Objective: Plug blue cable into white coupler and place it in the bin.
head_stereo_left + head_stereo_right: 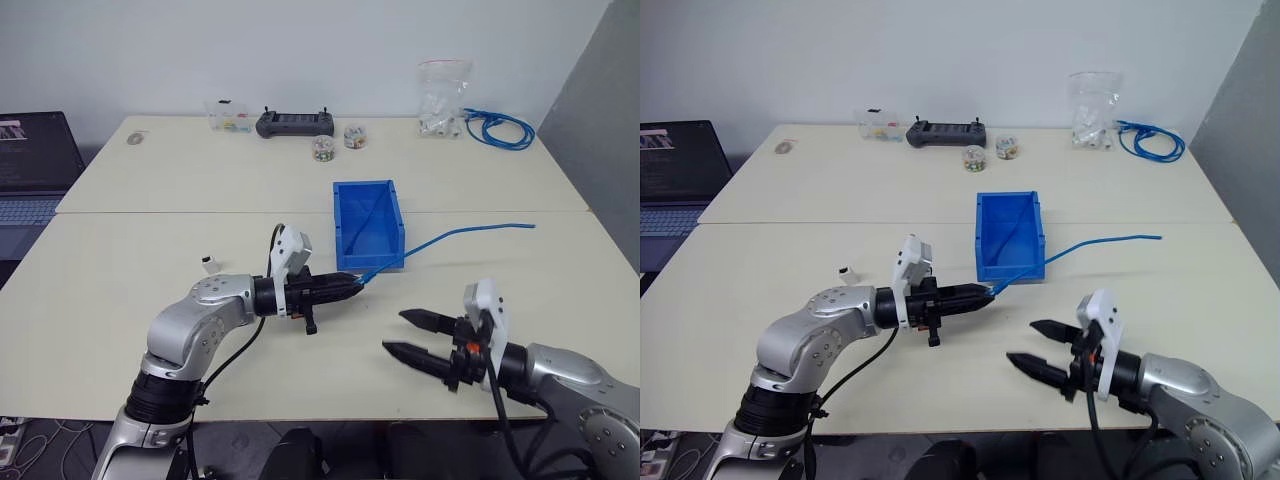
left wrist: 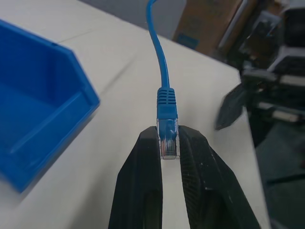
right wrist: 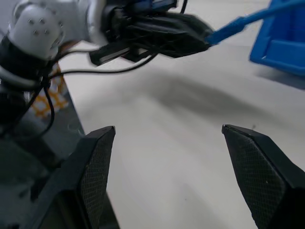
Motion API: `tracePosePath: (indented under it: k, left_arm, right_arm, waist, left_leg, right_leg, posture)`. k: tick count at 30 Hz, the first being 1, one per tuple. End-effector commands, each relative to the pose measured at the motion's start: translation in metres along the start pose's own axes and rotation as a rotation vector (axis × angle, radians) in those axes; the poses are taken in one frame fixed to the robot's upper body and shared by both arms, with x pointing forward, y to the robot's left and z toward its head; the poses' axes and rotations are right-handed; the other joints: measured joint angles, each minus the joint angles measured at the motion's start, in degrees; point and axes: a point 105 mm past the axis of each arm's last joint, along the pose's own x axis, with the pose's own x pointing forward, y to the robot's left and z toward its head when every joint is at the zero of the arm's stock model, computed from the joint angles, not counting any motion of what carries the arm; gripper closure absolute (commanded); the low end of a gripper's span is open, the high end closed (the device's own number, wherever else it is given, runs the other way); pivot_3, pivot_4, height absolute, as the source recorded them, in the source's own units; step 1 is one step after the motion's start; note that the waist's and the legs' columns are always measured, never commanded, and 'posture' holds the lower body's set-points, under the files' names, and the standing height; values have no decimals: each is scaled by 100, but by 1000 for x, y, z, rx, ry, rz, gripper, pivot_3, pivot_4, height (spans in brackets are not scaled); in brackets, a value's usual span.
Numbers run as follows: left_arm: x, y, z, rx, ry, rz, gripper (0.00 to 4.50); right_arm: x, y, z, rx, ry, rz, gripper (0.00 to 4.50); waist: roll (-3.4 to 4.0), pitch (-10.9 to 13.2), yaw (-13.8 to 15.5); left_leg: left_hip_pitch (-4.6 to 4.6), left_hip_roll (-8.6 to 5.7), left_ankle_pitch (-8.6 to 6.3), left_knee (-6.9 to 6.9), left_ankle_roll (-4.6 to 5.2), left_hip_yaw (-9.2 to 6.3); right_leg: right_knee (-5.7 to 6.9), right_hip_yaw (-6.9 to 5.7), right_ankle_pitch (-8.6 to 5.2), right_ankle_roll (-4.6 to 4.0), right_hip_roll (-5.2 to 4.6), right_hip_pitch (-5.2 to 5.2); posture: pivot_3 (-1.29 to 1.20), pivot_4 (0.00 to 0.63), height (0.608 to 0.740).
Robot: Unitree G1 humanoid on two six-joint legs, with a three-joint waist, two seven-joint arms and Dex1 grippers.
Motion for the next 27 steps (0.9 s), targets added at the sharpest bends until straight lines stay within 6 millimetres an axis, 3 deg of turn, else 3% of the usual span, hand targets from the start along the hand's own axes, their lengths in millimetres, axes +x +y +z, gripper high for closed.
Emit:
tracePosePath:
  k: [1,13,26,27]
  left_arm:
    - [-3,-10,18,-56,-67,-44,4268]
    - [-3,-20,26,-198,-123,-101,4268]
    - [-6,-22,31,-231,-141,-106,4268]
    - [-6,-22,31,-233,-142,-105,4268]
  right_arm:
    - [5,1,15,39,-81,5,680]
    - [35,14,52,125,-226,123,680]
    - [44,15,62,170,-266,182,680]
    - [44,14,63,177,-270,183,865]
  waist:
    - [1,1,4]
    - [2,1,0]
    - [2,1,-3]
    - [2,1,-3]
  left_leg:
    - [0,0,0,-2,1,0]
    - [2,0,3,0,-4,0]
    - [1,-1,5,-2,-8,3]
    - [1,-1,5,-2,-8,2]
  right_leg:
    - [1,0,-2,2,1,-1]
    - [2,4,1,-3,6,-1]
    - [2,7,2,-4,5,-4]
    - [2,7,2,-4,5,-4]
  posture:
    - [0,150,740]
    - [0,150,740]
    - [0,150,740]
    - [0,150,740]
